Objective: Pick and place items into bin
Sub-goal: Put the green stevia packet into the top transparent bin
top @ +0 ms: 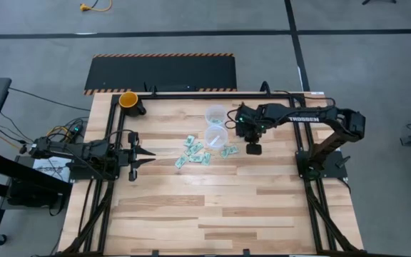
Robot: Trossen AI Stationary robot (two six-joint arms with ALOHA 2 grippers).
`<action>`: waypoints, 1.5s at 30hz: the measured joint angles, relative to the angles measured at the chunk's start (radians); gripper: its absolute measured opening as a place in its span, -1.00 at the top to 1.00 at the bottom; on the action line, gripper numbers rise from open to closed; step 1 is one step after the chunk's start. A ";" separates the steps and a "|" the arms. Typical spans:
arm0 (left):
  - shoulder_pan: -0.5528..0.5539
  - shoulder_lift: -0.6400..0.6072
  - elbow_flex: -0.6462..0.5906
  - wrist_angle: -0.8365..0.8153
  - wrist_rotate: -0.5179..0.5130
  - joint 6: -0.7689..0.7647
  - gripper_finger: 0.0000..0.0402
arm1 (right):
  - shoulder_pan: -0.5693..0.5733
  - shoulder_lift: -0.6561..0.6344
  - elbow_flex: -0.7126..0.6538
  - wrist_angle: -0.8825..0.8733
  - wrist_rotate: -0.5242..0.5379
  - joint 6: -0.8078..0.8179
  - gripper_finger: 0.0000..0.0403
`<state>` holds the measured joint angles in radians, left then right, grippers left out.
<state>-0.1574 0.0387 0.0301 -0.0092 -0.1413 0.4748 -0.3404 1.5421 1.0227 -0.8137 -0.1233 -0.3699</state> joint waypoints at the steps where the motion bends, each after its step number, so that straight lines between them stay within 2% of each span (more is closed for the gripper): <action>1: 0.000 0.000 0.000 0.000 0.000 0.000 0.69 | 0.002 0.000 0.005 -0.012 -0.008 -0.003 0.98; 5: 0.000 0.000 0.000 0.000 0.000 0.000 0.69 | 0.007 0.000 0.009 -0.018 -0.009 0.018 0.98; 14: 0.000 0.000 0.000 0.000 0.000 0.000 0.69 | 0.020 0.017 0.009 -0.042 -0.113 -0.006 0.98; 35: 0.000 0.000 0.000 0.000 0.000 0.000 0.69 | -0.107 0.014 0.009 -0.070 -0.548 -0.187 0.99; 40: 0.000 0.000 0.000 0.000 0.000 0.000 0.69 | -0.139 0.014 0.009 -0.068 -0.571 -0.204 0.99; 45: 0.000 0.000 0.000 0.000 0.000 0.000 0.69 | -0.160 0.013 0.010 -0.069 -0.639 -0.233 0.99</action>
<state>-0.1574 0.0387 0.0301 -0.0092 -0.1417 0.4749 -0.5004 1.5555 1.0325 -0.8831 -0.7620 -0.6032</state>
